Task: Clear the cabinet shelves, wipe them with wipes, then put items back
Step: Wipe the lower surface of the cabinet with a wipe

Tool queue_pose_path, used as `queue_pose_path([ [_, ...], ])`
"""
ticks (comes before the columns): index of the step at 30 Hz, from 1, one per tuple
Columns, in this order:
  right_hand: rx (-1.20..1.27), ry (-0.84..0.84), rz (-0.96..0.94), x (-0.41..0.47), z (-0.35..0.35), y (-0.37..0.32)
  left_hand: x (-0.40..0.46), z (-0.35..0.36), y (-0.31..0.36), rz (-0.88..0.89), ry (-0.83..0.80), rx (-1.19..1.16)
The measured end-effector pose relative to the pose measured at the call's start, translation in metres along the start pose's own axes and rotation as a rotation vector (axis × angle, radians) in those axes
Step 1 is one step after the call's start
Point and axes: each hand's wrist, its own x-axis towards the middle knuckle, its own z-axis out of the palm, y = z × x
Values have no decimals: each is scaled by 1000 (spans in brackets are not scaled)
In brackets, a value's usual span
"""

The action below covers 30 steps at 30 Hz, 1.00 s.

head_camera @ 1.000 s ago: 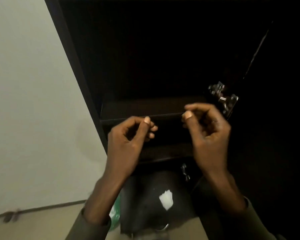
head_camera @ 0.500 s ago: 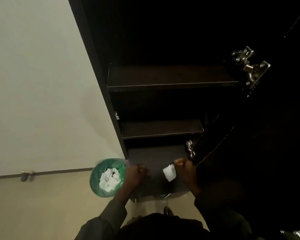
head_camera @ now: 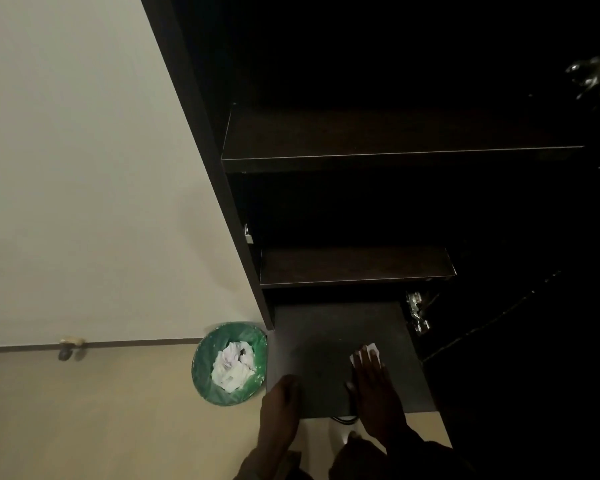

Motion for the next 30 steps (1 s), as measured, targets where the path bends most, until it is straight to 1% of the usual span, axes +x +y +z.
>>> queue_pose_path([
  [2, -39, 19, -6, 11, 1, -2, 0, 6, -8, -9, -2, -16],
  [5, 8, 117, 59, 41, 5, -11, 4, 13, -16, -35, 11, -64],
  [7, 33, 167, 40, 61, 2, -28, 7, 13, -15, -31, 16, -93],
  [9, 34, 139, -74, 77, 0, -50, 12, 8, -12, -7, 63, -127],
  [11, 46, 118, -216, 90, 10, -71, 16, 2, -7, 7, 147, -152],
  [13, 47, 139, -356, 91, 26, -91, 19, -4, -5, 6, 205, -161],
  [15, 4, 133, -510, 77, 36, -96, 20, -4, -7, 21, 214, -148],
  [16, -36, 144, -561, 68, 36, -92, 19, -2, -10, 14, 209, -148],
  [17, -66, 189, -582, 60, 33, -81, 17, 0, -12, 1, 198, -158],
  [18, -52, 230, -540, 56, 27, -67, 16, 2, -15, -16, 185, -167],
  [19, 12, 293, -429, 53, 22, -47, 15, 6, -18, -27, 172, -174],
  [21, 110, 385, -108, 57, 13, -4, 14, 11, -21, -31, 136, -170],
  [22, 108, 387, 26, 60, 8, 13, 13, 12, -20, -28, 129, -166],
  [23, 101, 365, 112, 63, 5, 24, 12, 13, -20, -26, 127, -168],
  [24, 103, 339, 166, 64, 5, 27, 12, 13, -20, -24, 129, -175],
  [25, 104, 348, 185, 66, 7, 21, 13, 13, -23, -23, 138, -180],
  [26, 115, 359, 162, 66, 11, 7, 13, 13, -25, -28, 147, -177],
  [27, 131, 375, 98, 63, 17, -11, 13, 13, -26, -34, 156, -170],
  [28, 156, 372, -7, 59, 26, -35, 13, 13, -29, -28, 178, -159],
  [30, 134, 318, -292, 49, 51, -85, 14, 11, -29, -17, 218, -158],
])
